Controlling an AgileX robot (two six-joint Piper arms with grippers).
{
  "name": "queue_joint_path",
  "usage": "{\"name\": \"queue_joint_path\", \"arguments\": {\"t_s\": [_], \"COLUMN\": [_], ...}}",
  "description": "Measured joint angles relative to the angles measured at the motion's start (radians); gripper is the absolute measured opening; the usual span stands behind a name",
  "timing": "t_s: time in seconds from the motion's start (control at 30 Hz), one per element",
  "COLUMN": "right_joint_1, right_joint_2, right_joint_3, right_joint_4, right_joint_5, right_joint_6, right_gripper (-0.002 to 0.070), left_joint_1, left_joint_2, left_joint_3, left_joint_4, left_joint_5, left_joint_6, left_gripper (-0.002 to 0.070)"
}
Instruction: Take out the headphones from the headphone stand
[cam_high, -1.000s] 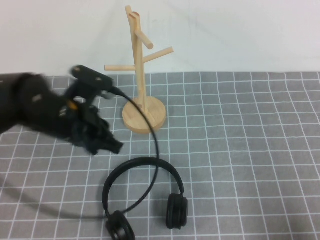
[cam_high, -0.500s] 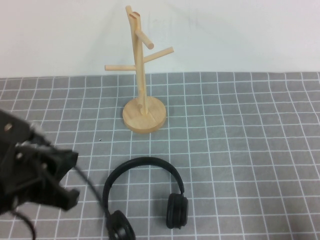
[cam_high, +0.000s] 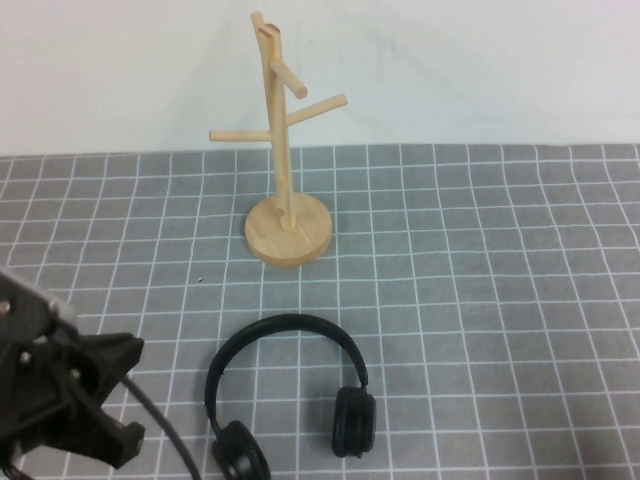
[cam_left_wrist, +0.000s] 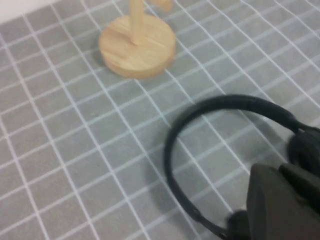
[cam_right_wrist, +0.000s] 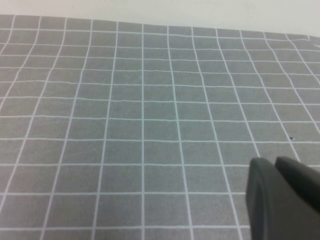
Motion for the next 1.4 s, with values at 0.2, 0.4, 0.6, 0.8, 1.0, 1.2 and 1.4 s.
{"name": "queue_joint_path", "arguments": {"t_s": [0.2,0.4,0.6,0.8,1.0,1.2,1.4], "right_joint_1": [0.0,0.0,0.0,0.0,0.0,0.0,0.0], "right_joint_2": [0.0,0.0,0.0,0.0,0.0,0.0,0.0], "right_joint_3": [0.0,0.0,0.0,0.0,0.0,0.0,0.0], "right_joint_4": [0.0,0.0,0.0,0.0,0.0,0.0,0.0], "right_joint_5": [0.0,0.0,0.0,0.0,0.0,0.0,0.0], "right_joint_6": [0.0,0.0,0.0,0.0,0.0,0.0,0.0], "right_gripper": [-0.0009,-0.0009,-0.0009,-0.0009,-0.0009,-0.0009,-0.0009], "left_joint_1": [0.0,0.039,0.215,0.357,0.378,0.378,0.378], "left_joint_2": [-0.165,-0.489,-0.693,-0.775,-0.779,-0.779,-0.779], "left_joint_3": [0.23,0.46,0.536,0.536,0.536,0.534,0.534], "left_joint_4": [-0.002,-0.004,0.098,0.29,0.31,0.312,0.312], "left_joint_5": [-0.328,-0.636,-0.58,-0.292,-0.083,-0.078,-0.077], "left_joint_6": [-0.008,-0.027,-0.167,-0.422,-0.452,-0.453,-0.454], "left_gripper": [-0.0003,-0.0003,-0.0003,-0.0003,-0.0003,-0.0003,-0.0003]}}
